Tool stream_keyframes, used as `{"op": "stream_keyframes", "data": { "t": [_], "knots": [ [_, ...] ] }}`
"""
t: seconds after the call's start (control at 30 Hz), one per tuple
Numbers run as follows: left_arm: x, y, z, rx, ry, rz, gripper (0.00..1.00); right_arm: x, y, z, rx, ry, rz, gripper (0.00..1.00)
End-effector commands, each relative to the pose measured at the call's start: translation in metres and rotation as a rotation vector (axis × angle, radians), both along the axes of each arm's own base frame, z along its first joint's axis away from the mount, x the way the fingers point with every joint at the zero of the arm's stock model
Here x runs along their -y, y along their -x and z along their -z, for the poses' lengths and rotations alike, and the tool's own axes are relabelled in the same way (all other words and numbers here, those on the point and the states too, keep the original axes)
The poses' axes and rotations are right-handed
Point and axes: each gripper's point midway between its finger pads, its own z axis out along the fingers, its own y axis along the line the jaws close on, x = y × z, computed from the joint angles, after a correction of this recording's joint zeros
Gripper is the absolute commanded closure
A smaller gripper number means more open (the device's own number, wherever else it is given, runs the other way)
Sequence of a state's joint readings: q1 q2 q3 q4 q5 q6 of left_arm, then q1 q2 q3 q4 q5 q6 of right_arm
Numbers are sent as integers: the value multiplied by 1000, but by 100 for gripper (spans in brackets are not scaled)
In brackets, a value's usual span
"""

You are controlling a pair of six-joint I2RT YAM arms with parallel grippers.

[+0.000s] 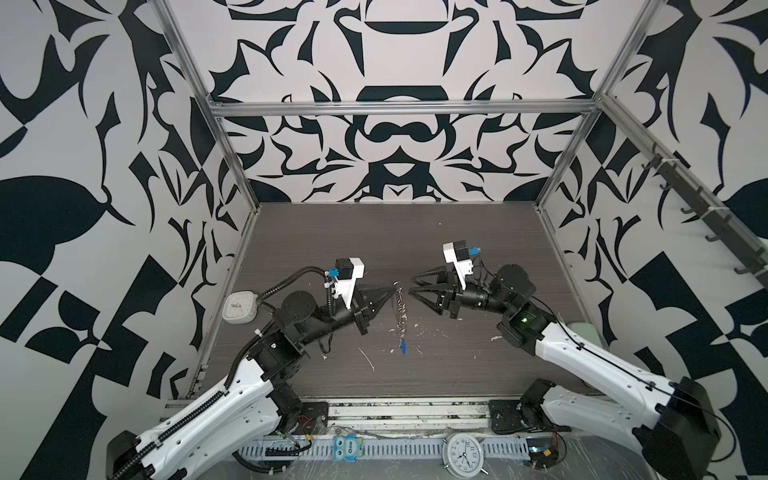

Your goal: Remove the keys from the keyring

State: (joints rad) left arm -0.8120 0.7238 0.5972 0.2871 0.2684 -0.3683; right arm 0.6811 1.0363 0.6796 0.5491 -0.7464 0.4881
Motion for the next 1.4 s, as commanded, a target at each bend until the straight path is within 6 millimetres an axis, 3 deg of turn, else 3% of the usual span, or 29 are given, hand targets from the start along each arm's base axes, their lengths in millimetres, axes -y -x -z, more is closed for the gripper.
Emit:
{"op": "stream_keyframes", "data": {
  "t": [0.0, 0.57, 1.17, 1.27, 1.37],
  "knots": [
    [-1, 5, -11, 33, 19, 17, 100, -4, 13, -21, 72, -32, -64, 50],
    [7, 21, -13, 29, 20, 122, 100, -10, 23, -36, 75, -99, -152, 60],
    [5, 19, -15, 23, 31, 102, 100, -12, 26, -37, 68, -107, -187, 87],
    [5, 19, -17, 23, 36, 106, 100, -13, 27, -38, 69, -108, -190, 99],
    [6, 19, -17, 14, 32, 111, 100, -12, 27, -38, 67, -108, -186, 100]
  ]
}}
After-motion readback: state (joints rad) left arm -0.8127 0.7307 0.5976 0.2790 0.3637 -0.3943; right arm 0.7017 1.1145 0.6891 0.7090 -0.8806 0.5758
